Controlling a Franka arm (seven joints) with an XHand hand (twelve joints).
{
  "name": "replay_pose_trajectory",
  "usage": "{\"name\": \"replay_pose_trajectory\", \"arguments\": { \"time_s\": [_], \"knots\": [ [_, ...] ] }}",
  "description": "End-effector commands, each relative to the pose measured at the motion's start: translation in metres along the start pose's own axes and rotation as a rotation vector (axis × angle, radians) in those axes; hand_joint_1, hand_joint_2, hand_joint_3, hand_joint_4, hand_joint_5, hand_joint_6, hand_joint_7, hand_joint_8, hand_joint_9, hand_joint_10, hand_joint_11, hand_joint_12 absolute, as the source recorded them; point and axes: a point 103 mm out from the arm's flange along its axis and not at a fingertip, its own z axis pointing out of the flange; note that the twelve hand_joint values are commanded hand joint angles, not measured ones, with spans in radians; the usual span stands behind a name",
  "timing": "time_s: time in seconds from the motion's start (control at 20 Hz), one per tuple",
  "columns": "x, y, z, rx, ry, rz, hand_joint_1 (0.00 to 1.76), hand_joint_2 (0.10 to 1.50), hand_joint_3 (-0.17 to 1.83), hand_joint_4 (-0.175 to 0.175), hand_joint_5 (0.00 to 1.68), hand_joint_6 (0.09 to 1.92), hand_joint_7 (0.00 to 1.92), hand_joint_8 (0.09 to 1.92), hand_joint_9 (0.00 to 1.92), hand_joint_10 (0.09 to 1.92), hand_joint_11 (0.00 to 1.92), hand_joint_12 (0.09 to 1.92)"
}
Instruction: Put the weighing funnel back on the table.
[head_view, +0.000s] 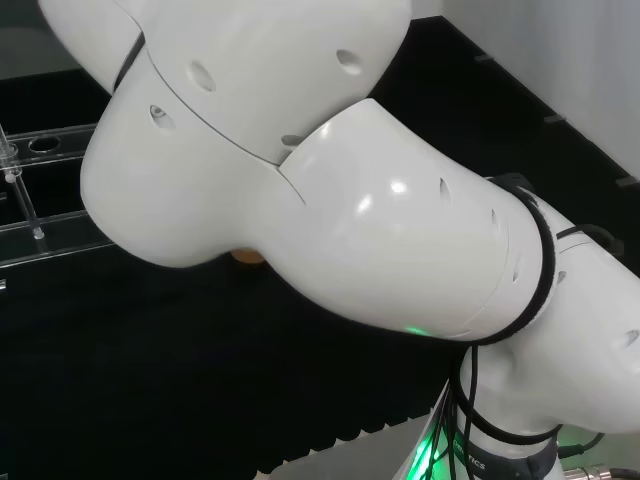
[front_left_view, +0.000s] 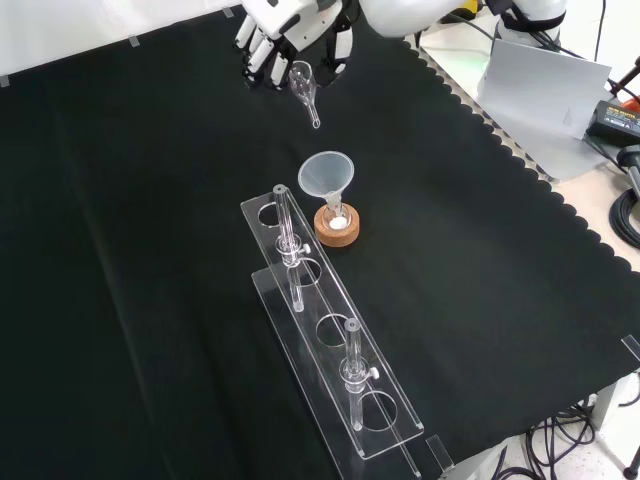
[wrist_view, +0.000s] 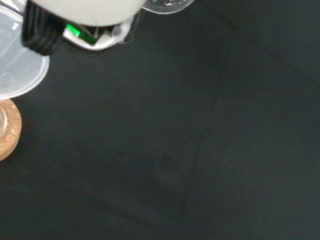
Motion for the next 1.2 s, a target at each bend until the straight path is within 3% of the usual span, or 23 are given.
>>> {"name": "replay_pose_trajectory", "arguments": {
  "time_s": [0.05,0.15,0.25,0.7,0.8,1.2],
  "knots": [
    [-0.005,0.002,0.003,0.016,0.048,0.006,1.13,0.64,0.67,0.175,1.30,0.63,0.51,0.64,0.88,0.41,0.62,1.16],
    [-0.012,0.002,0.008,0.013,0.079,0.008,1.13,0.64,0.67,0.175,1.30,0.63,0.51,0.64,0.88,0.41,0.62,1.16],
    [-0.015,0.004,0.010,0.047,0.077,0.020,1.13,0.64,0.67,0.175,1.30,0.63,0.51,0.64,0.88,0.41,0.62,1.16],
    [-0.040,0.009,0.029,0.006,0.234,0.039,1.13,0.64,0.67,0.175,1.30,0.63,0.51,0.64,0.88,0.41,0.62,1.16],
    [-0.048,0.011,0.038,-0.006,0.247,0.032,1.13,0.64,0.67,0.175,1.30,0.63,0.51,0.64,0.88,0.41,0.62,1.16],
    [-0.065,0.027,0.074,0.044,0.276,0.079,1.13,0.64,0.67,0.175,1.30,0.63,0.51,0.64,0.88,0.41,0.62,1.16]
  ]
}}
